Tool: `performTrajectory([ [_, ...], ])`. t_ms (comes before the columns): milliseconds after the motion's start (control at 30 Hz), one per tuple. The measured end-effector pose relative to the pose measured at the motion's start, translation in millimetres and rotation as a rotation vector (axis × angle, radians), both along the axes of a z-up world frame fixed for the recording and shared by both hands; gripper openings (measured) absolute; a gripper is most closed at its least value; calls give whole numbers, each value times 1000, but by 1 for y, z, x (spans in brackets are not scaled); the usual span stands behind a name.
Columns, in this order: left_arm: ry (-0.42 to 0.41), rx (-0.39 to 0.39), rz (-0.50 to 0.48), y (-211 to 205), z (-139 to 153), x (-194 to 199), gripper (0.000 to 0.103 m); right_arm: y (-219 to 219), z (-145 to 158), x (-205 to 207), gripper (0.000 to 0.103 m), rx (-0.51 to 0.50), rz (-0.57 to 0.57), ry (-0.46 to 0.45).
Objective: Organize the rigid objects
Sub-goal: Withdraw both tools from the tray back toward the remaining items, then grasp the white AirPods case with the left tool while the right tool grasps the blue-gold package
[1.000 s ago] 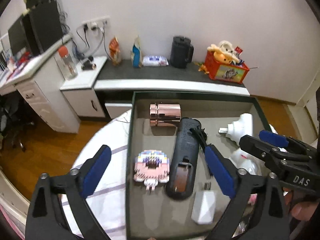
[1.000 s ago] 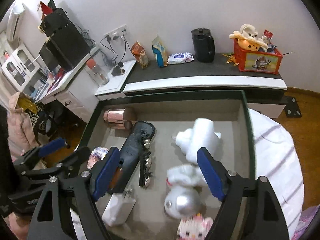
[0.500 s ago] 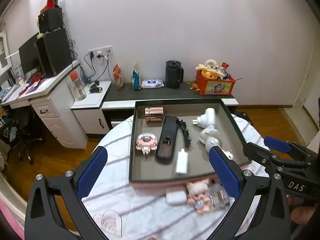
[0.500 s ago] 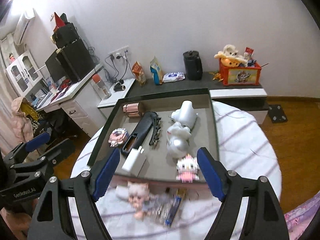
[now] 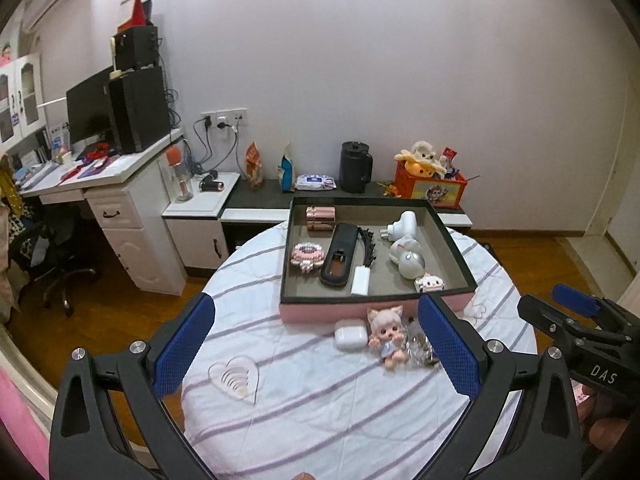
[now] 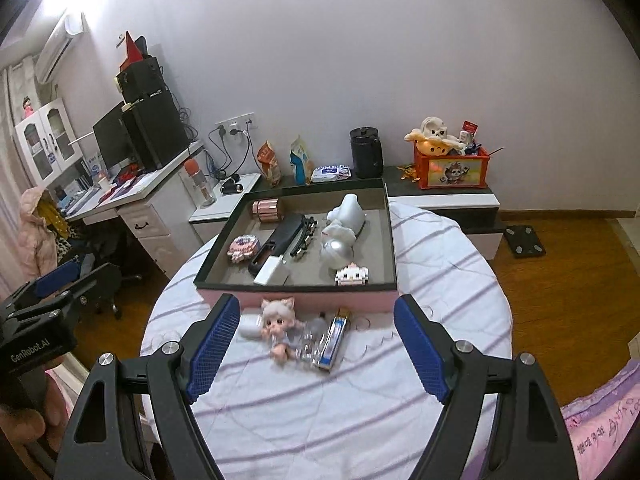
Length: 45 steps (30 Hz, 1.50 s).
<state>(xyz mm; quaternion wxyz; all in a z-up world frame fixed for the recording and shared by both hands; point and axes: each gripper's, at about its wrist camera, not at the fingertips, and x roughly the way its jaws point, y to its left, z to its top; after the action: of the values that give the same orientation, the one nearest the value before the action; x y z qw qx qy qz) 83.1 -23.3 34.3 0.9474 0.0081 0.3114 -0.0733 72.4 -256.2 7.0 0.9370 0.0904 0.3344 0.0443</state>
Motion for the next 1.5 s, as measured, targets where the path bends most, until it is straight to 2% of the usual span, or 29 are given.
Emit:
performTrajectory([
  [167,13,-20,14,6,-5,-18,102,2,-7,-14,81,9,-1,2],
  [600,36,-24,33,10,-15,-35,102,10,-14,-32,81,4,30,12],
  [1167,58,-21,39,10,-22,-36,102,0,-13,-34,81,-1,11,13],
  [1500,90,-5,45,7,-38,-24,102,-5,-23,-28,81,-15,-3,41],
])
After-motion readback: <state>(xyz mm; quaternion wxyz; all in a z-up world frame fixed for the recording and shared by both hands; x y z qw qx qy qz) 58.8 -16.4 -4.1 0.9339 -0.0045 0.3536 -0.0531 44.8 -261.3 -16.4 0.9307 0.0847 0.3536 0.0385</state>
